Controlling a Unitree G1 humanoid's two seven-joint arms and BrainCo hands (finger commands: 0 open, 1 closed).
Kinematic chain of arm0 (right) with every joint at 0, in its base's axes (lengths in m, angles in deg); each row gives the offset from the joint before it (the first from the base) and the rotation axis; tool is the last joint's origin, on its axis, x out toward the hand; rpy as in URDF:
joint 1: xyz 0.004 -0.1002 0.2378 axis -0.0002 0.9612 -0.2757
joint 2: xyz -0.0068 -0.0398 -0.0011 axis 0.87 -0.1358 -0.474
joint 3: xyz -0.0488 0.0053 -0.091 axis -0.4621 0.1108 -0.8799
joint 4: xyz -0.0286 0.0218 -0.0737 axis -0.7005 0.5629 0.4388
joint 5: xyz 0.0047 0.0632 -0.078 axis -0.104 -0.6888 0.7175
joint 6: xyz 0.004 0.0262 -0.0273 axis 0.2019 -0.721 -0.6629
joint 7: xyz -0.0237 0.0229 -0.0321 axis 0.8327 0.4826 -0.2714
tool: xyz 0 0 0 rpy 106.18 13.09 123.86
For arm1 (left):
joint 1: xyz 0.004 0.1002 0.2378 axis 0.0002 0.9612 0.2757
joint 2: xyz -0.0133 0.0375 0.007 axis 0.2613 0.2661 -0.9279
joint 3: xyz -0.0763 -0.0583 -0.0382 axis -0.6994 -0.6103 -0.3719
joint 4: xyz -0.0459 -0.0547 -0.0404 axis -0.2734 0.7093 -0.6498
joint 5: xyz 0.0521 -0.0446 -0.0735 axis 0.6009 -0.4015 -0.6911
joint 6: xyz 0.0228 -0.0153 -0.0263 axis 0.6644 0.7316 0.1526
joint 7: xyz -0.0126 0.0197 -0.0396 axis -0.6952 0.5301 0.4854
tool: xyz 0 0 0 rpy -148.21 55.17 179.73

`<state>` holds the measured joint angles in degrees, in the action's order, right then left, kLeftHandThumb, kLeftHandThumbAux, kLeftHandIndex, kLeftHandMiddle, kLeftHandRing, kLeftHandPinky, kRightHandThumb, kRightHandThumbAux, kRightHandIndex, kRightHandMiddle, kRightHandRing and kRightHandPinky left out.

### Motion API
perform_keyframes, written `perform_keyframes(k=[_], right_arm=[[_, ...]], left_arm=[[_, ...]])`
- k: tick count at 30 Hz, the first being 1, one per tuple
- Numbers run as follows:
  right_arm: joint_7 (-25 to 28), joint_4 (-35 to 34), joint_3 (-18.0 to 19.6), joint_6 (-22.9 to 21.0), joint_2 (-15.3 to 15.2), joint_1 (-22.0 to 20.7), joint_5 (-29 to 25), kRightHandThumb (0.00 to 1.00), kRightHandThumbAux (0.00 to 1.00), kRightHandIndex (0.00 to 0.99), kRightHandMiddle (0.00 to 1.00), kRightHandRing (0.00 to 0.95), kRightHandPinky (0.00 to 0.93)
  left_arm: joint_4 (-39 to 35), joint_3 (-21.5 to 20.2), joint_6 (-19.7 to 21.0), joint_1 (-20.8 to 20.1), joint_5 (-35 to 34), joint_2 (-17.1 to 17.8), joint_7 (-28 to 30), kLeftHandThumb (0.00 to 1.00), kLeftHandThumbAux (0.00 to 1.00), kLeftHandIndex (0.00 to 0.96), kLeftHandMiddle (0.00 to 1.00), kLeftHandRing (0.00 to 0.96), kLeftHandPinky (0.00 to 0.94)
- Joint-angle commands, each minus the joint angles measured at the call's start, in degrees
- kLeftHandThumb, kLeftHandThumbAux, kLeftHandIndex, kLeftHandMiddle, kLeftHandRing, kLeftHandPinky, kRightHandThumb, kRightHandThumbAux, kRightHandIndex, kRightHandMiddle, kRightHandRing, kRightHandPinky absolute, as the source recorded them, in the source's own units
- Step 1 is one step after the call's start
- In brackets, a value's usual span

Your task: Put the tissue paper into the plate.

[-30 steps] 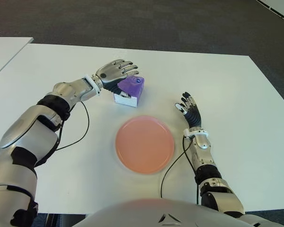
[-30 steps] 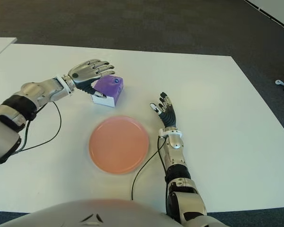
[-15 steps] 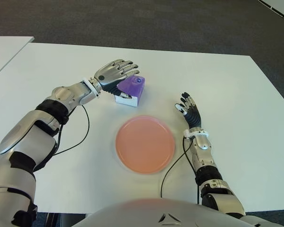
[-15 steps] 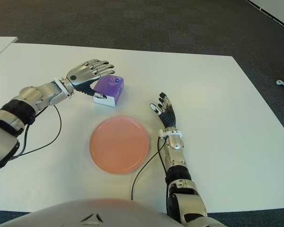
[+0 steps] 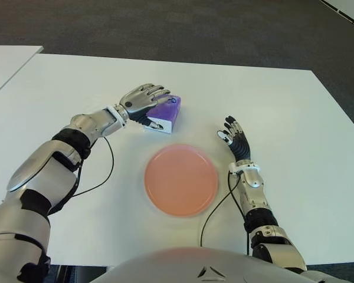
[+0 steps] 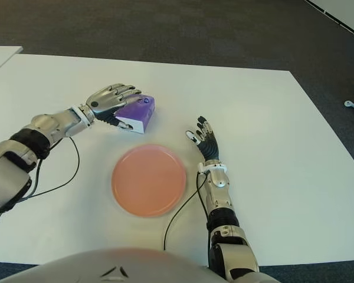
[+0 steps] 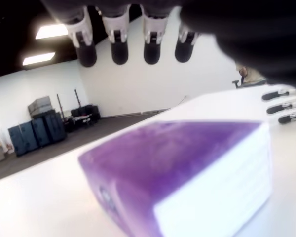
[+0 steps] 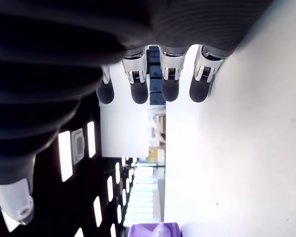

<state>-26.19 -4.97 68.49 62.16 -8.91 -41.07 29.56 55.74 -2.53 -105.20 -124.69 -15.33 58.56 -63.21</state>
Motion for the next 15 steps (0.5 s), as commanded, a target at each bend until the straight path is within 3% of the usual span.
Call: perform_keyframes(k=[1,6,15], right_arm=[[0.32,3.22,-0.44,-4.99,0.69,5.53,0.08,0.04,0.584,0.0,0.03,0.0,0.0],[1.02,3.79,-0.4,-4.49,0.43,5.53,-0.01,0.041,0.603,0.0,0.022,0.0,0.0],[1.29,3.81,-0.12,-4.85,0.25,5.44,-0.14,0.04,0.624,0.0,0.014,0.0,0.0]], left_arm=[[5.78,1.58,2.06,-1.91,1.17,-2.39,0.39,0.072,0.266,0.0,0.0,0.0,0.0],[11.11,2.5,4.98,-2.74,0.77,-5.05,1.24,0.071,0.264,0.0,0.0,0.0,0.0],[13.42,3.4,7.24,-2.83,0.16,-6.57,1.23,0.08,0.24,0.0,0.0,0.0,0.0]])
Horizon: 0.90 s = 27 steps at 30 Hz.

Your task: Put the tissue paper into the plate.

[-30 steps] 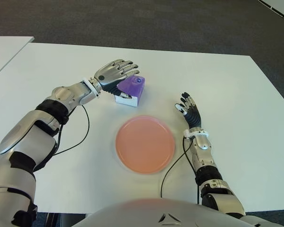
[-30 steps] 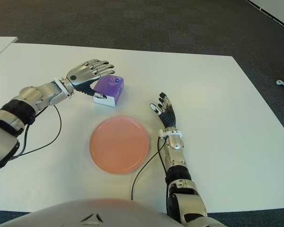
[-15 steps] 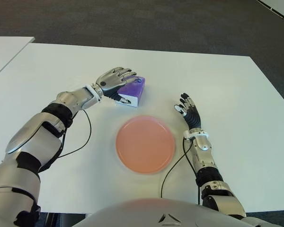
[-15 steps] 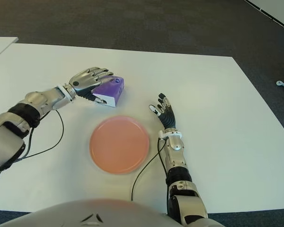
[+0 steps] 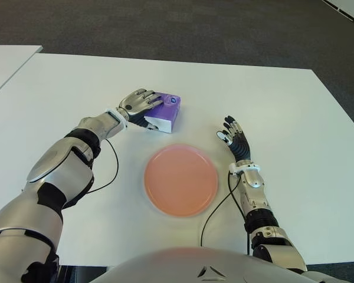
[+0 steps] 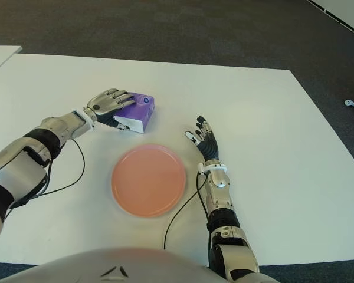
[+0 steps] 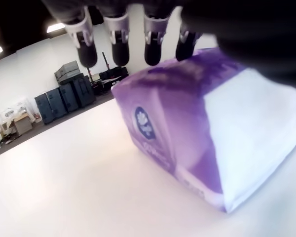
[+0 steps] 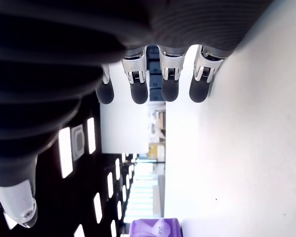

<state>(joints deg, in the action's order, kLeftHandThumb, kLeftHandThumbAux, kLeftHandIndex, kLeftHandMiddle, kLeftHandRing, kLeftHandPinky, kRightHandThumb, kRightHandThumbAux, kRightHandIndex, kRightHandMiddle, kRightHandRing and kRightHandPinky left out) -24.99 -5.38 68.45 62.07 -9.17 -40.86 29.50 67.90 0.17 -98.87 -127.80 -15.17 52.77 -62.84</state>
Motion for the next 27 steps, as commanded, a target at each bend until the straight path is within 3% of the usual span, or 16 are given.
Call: perform_keyframes(k=[1,27], right_arm=[[0.05,4.18,-0.05,-4.83,0.52,5.22,-0.11,0.04,0.626,0.0,0.015,0.0,0.0],[-0.04,3.44,-0.35,-5.22,0.94,5.97,0.14,0.034,0.633,0.0,0.022,0.0,0.0]], left_arm=[[1.35,0.76,1.03,0.3,-0.05,-0.85,0.78,0.082,0.236,0.0,0.0,0.0,0.0],[1.98,4.45,5.78,-0.48,1.12,-1.33,-5.74,0.081,0.235,0.0,0.0,0.0,0.0]])
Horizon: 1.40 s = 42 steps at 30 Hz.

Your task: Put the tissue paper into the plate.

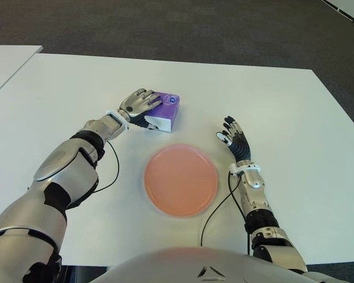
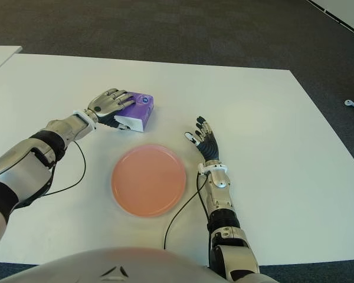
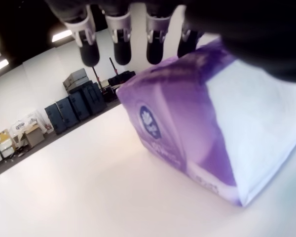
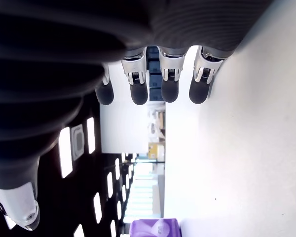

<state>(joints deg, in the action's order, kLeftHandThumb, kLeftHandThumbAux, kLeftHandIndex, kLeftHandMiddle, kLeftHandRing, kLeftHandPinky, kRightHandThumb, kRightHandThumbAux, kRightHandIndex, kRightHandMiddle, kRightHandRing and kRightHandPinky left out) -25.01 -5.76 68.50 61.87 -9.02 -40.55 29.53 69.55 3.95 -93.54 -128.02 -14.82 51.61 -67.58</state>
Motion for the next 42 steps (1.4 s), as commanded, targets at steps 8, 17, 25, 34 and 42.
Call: perform_keyframes(k=[8,17,25,34,42], right_arm=[[0.25,3.17,-0.64,-5.08,0.78,6.05,0.13,0.03,0.622,0.0,0.025,0.0,0.0],[0.61,2.06,-0.87,-5.05,1.02,6.88,-0.07,0.023,0.611,0.0,0.038,0.0,0.0],[1.04,0.64,-1.23,-6.04,0.78,7.55,-0.03,0.01,0.611,0.0,0.041,0.0,0.0],[1.15,-1.6,-1.48,-7.63,0.7,8.38,-0.04,0.003,0.613,0.0,0.041,0.0,0.0],[0.61,-2.88,-1.65,-8.42,0.6,8.95,0.04,0.004,0.616,0.0,0.043,0.0,0.0]], left_arm=[[-0.19,0.67,0.05,-0.27,0.59,0.3,-4.0,0.078,0.243,0.0,0.0,0.0,0.0],[-1.48,1.31,-0.98,-0.38,1.31,1.18,-9.79,0.083,0.26,0.0,0.0,0.0,0.0],[-2.84,2.04,-1.39,-0.82,2.38,1.51,-16.37,0.084,0.27,0.0,0.0,0.0,0.0],[-3.89,2.04,-2.68,-0.61,2.38,1.32,-17.81,0.083,0.273,0.0,0.0,0.0,0.0],[-3.73,3.82,-4.71,2.52,3.01,0.97,-16.62,0.089,0.273,0.0,0.0,0.0,0.0]])
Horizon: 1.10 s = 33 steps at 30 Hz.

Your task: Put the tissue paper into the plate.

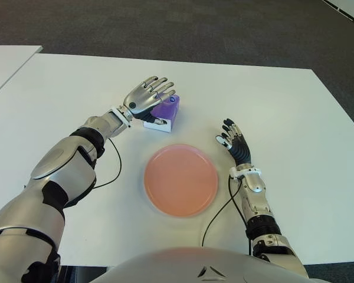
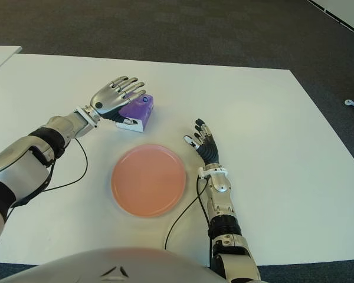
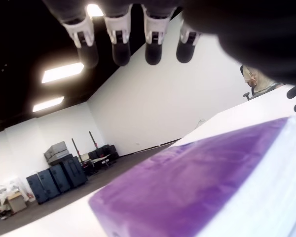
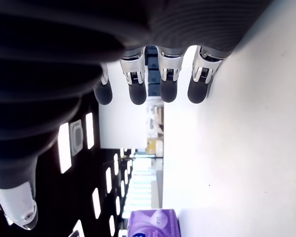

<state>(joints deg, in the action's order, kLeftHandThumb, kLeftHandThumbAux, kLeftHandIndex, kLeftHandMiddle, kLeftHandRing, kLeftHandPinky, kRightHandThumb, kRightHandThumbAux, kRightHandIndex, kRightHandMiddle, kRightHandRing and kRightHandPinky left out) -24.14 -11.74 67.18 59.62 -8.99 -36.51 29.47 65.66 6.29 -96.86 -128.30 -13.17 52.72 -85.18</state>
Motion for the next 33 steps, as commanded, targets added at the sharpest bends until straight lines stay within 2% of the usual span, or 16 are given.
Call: perform_keyframes(k=[1,11,16,33], right_arm=[[-0.3,3.13,-0.31,-6.12,0.58,4.93,0.08,0.005,0.616,0.0,0.043,0.0,0.0],[-0.08,2.68,-0.39,-6.06,0.48,5.43,-0.01,0.009,0.605,0.002,0.051,0.003,0.0],[0.38,2.63,-0.51,-6.44,0.29,5.51,-0.09,0.014,0.617,0.002,0.046,0.0,0.0],[0.55,2.6,-0.49,-6.87,0.42,5.57,-0.35,0.034,0.623,0.007,0.056,0.009,0.0]], left_arm=[[0.18,1.77,-1.83,2.97,1.47,0.01,1.21,0.089,0.273,0.0,0.0,0.0,0.0],[1.09,5.4,-6.18,4.03,3.65,2.13,6.79,0.042,0.259,0.0,0.0,0.0,0.0],[3.15,6.94,-4.99,4.9,4.57,1.79,11.42,0.012,0.265,0.0,0.0,0.0,0.0],[5.16,7.14,-1.73,5.26,3.29,-0.72,18.07,0.015,0.289,0.0,0.0,0.0,0.0]])
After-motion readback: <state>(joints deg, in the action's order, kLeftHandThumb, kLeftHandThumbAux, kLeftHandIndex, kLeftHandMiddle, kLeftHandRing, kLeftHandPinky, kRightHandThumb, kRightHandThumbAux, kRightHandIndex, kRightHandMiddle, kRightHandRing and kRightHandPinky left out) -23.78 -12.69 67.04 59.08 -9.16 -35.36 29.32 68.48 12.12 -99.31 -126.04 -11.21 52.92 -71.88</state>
